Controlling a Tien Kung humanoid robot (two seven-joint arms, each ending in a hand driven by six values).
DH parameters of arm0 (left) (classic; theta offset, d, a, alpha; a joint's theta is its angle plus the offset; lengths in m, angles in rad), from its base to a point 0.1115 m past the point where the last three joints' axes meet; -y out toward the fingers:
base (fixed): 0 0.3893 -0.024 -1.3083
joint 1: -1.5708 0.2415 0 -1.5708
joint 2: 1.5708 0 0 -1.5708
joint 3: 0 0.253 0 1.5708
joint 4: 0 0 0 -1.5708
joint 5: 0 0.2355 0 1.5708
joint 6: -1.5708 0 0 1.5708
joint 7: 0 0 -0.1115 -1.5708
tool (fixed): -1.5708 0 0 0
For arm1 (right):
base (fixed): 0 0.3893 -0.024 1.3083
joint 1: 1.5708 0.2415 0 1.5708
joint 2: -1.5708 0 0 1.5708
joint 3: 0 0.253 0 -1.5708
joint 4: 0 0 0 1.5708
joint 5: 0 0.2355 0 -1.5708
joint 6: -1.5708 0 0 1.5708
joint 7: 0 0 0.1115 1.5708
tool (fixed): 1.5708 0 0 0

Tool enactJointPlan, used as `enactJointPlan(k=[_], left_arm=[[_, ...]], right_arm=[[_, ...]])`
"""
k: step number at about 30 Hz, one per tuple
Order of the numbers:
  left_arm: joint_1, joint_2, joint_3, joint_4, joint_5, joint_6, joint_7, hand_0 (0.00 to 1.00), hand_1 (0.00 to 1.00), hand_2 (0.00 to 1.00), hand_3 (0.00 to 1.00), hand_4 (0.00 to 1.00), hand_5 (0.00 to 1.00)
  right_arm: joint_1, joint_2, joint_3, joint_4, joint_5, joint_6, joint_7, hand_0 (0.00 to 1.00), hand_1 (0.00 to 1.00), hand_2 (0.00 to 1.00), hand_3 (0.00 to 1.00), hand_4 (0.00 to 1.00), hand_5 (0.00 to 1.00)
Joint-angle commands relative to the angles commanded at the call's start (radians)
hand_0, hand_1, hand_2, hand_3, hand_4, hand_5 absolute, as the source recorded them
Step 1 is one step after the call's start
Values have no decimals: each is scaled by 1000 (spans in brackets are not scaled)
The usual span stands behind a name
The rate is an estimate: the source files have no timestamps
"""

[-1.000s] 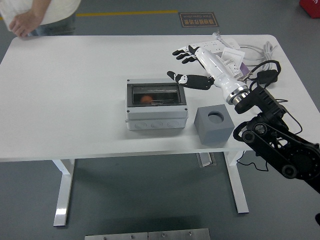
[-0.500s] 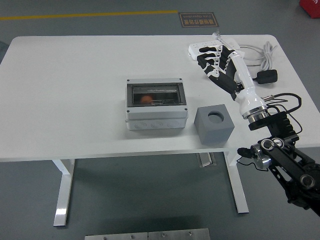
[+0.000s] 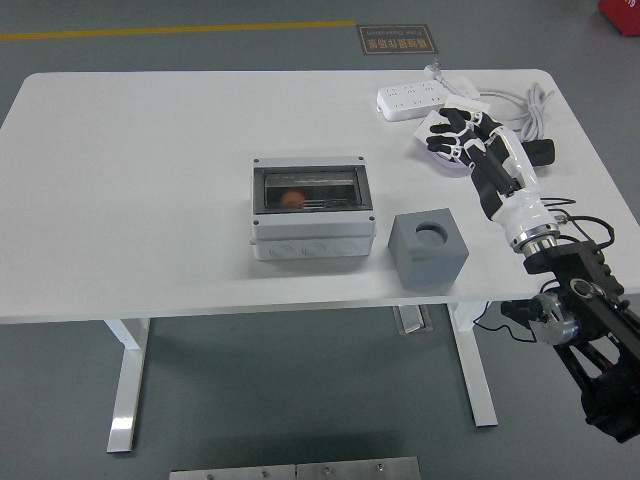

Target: Fetch the battery,place it into the box,close the lid of the box

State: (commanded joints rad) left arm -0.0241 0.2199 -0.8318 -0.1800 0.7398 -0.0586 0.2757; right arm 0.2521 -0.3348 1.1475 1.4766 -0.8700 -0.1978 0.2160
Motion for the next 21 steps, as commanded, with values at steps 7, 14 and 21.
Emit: enactJointPlan(k=[7, 14, 21], left_arm=[[0, 5, 6, 0, -12, 2, -3, 752, 833, 783, 827, 479, 2], [3, 12, 9, 0, -20, 2, -3, 752, 833, 784, 827, 478, 2], [6, 27, 4, 0, -22, 1, 0, 752, 833, 786, 827, 478, 2]], right_arm=[[7, -3, 2, -10, -59, -45, -6, 681, 675, 688, 808, 746, 179], [5, -2, -20, -22, -88, -90, 2, 715, 710, 704, 832, 710, 121], [-3, 4, -33, -28, -98, -67, -10, 774, 727, 719, 823, 755, 201]])
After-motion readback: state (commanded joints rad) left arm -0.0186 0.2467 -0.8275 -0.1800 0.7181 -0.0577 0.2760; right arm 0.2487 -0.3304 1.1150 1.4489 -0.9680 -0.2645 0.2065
